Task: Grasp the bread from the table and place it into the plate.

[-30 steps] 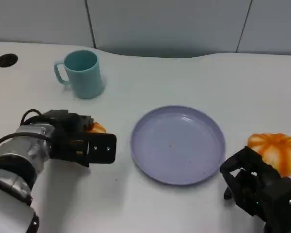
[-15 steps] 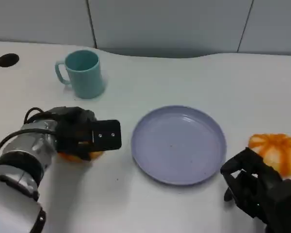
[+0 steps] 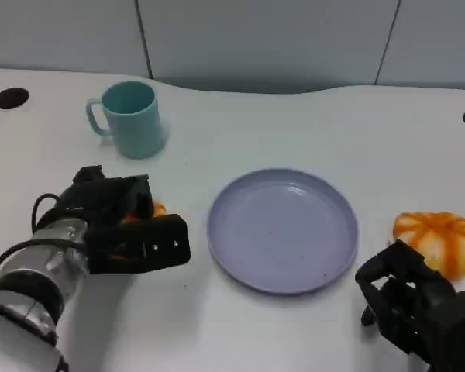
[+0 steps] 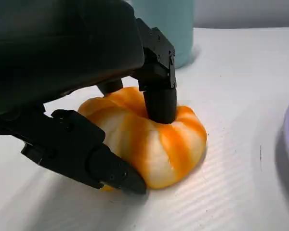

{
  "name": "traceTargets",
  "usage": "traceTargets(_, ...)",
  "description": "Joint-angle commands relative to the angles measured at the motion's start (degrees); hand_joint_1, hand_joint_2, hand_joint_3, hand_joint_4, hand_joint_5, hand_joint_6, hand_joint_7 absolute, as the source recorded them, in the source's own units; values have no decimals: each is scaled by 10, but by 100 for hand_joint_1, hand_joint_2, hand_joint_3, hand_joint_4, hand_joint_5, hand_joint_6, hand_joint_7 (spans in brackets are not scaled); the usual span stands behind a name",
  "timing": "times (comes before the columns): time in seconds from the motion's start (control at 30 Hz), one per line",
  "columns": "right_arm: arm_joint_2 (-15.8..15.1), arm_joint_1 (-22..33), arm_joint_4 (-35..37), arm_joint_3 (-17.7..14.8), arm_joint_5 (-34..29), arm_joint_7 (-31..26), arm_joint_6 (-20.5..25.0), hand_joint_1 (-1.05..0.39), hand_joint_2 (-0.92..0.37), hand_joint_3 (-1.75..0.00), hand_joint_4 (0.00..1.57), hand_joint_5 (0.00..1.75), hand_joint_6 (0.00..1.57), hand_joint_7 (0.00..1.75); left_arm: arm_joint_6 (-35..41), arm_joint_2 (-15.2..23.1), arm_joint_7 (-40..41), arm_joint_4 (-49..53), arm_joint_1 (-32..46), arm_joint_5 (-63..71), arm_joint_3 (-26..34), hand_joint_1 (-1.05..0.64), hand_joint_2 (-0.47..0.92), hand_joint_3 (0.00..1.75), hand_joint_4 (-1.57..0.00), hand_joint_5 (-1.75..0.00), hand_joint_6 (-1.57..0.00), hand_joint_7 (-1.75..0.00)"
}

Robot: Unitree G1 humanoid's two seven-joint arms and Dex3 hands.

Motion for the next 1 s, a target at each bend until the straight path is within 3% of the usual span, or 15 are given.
traceTargets(0.03,-7,-1,1,-7,6,0,-4,-31,-92,-42,58,175,37,172,-20,10,-16,6,29,-29,24,-16,91,9,-60,-154,-62,-128)
traceTargets(0.1,-4,-2,1,-7,7,-2,1,-30,-92,-42,58,175,37,172,-48,13,-21,3,33,-55,48,-14,92,9,-65,-169,-54,-160)
traceTargets(0.17,-2,-4,2,-7,8,-2,2,-29,-92,-42,57,175,36,171,-83,16,-23,-2,37,-81,72,-13,92,9,-76,-174,-59,-172)
traceTargets(0.33,-1,-12,18,-5,4,-6,-11,-28,-92,-42,58,175,36,172,-134,13,-81,-24,36,-166,145,-10,89,8,-87,-175,-70,-175)
traceTargets(0.57,0,-25,37,-3,1,-9,-20,-27,-92,-42,59,175,37,172,-161,-6,-205,-83,37,-298,243,-13,89,9,-84,-175,-62,-175)
traceTargets(0.77,1,-34,49,0,0,-10,-28,-27,-92,-42,60,175,38,173,-151,-20,-268,-146,35,-345,266,-6,91,9,-87,-175,-62,-175)
traceTargets(1.0,-1,-37,51,0,0,-7,-24,-28,-92,-43,60,175,38,173,-154,-51,-262,-160,0,-299,217,-9,88,7,-89,-175,-69,-175)
